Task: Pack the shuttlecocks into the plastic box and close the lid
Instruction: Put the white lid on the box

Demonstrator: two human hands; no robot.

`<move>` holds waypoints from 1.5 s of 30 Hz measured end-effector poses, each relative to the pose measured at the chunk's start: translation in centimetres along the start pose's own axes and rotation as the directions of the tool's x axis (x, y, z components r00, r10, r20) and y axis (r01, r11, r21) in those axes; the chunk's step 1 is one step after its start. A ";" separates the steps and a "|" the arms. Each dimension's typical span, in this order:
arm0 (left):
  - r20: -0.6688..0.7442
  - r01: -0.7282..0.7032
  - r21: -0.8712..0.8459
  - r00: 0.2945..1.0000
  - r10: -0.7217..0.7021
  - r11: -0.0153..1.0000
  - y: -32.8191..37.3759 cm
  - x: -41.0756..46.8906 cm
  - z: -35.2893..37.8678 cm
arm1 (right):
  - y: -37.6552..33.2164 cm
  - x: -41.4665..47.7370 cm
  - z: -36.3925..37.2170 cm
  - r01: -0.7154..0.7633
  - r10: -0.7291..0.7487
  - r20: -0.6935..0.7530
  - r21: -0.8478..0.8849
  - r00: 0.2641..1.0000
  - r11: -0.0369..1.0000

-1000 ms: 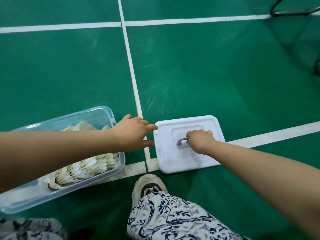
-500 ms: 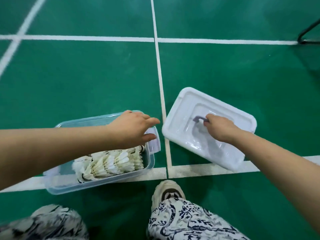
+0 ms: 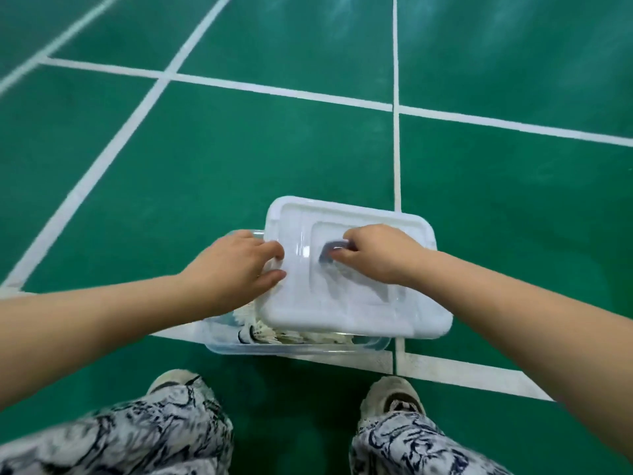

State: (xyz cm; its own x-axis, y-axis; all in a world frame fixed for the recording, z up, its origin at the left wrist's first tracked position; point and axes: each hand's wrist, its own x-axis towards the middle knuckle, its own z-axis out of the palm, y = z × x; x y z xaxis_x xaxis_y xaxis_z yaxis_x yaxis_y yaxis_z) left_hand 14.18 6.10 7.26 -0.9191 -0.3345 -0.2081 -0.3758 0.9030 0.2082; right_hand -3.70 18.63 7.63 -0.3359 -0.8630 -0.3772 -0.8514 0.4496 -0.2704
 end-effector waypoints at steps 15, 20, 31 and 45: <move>0.035 0.117 -0.077 0.993 -0.115 0.990 -6.9 -1.9 4.4 | -6.4 4.5 3.8 0.144 -0.131 0.123 -0.100 0.984 0.985; 0.066 0.120 -0.060 0.991 -0.116 0.991 -7.4 -2.1 5.4 | -6.7 3.9 5.0 0.126 -0.116 0.156 -0.055 0.981 0.991; 0.075 0.370 -0.319 0.928 -0.366 0.873 -6.6 -2.5 6.4 | -2.7 5.0 8.2 0.159 -0.220 -0.202 -0.281 0.954 0.947; 0.337 0.691 -0.536 0.702 -0.627 0.485 -8.0 -1.6 6.3 | 5.2 -0.1 9.5 -0.569 0.618 0.250 0.721 0.746 0.396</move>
State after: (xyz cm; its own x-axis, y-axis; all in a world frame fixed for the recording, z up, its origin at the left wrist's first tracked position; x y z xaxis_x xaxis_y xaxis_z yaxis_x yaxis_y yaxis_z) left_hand 19.43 1.09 -0.12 -0.3697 -0.7102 -0.5991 -0.8809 0.0627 0.4692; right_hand -4.23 23.23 -2.17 -0.6754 -0.3083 -0.6700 0.1449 0.8353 -0.5304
